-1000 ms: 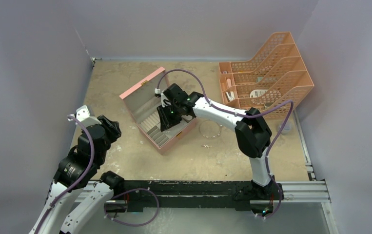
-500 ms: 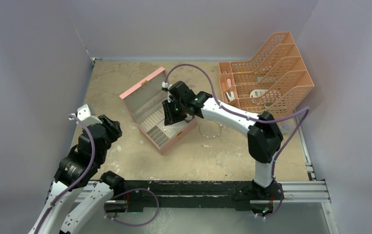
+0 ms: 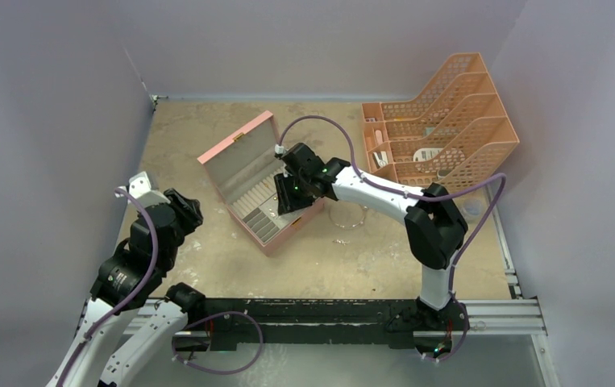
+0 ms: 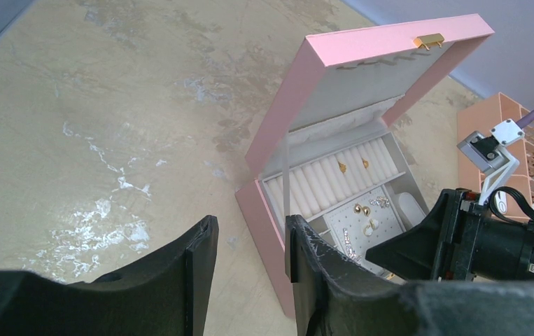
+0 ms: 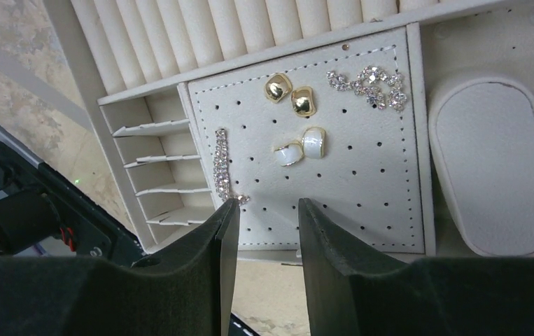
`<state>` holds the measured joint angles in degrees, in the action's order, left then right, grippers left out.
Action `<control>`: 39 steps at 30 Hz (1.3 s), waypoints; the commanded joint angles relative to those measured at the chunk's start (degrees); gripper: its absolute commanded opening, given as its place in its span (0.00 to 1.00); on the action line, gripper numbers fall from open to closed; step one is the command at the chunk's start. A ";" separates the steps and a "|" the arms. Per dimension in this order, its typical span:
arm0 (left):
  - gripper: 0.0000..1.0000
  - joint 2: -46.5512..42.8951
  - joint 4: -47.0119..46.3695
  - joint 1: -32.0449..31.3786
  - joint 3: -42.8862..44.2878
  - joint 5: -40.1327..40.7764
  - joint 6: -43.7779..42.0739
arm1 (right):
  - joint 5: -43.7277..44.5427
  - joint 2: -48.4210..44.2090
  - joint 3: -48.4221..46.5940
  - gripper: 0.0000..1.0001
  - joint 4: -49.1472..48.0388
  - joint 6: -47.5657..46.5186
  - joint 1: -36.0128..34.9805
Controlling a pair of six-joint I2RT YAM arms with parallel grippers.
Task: Organize the mixed jewelry
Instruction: Place the jewelry in the jewelry box, then pick up the jewelry from the center of the board.
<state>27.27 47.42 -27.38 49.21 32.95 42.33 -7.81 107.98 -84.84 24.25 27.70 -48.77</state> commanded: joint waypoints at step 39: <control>0.49 6.84 -18.55 0.48 -4.13 -35.83 -2.89 | 16.13 -25.43 34.87 0.31 -7.00 0.29 1.98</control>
<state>33.58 33.21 -27.35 45.10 1.87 38.44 9.52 80.29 -47.59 20.05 36.12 -47.13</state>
